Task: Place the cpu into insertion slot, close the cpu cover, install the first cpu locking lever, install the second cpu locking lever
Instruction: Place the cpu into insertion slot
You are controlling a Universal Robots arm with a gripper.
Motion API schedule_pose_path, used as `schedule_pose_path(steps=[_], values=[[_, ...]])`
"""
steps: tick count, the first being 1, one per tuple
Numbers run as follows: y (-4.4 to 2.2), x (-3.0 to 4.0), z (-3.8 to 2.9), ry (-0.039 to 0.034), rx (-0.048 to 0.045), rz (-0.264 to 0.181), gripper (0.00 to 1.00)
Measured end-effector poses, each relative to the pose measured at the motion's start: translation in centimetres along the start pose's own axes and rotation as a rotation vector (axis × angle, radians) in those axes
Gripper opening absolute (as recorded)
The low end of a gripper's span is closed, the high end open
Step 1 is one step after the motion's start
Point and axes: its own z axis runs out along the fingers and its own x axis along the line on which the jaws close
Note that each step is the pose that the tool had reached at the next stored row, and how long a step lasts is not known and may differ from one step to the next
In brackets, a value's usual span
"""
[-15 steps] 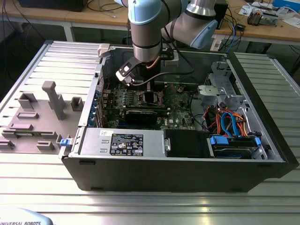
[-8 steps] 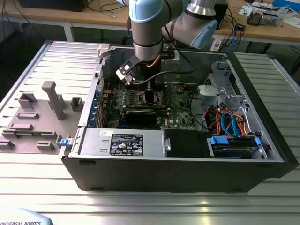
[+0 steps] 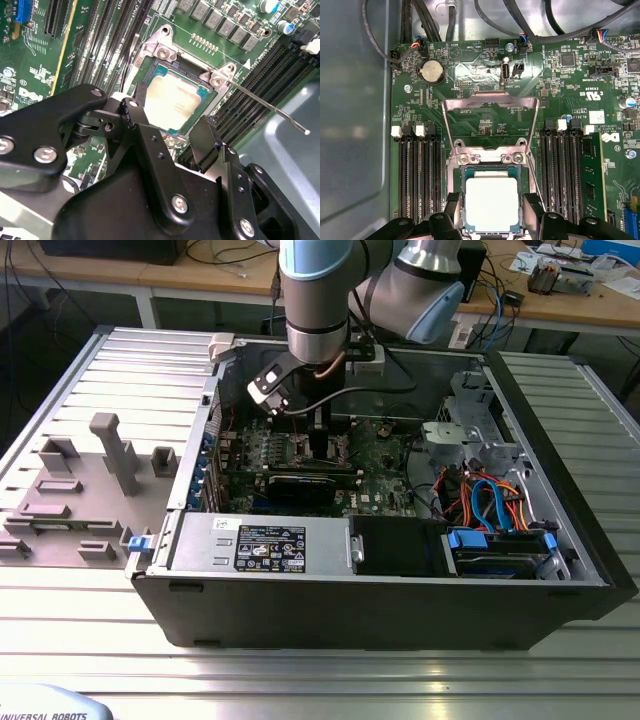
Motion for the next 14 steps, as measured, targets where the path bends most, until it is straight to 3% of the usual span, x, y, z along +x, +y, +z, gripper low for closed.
schedule_pose_path(steps=[9, 14], values=[[0.00, -0.01, -0.01, -0.0002, 0.0015, 0.000, 0.61], [0.05, 0.00, -0.26, -0.0006, 0.0158, 0.000, 0.61]])
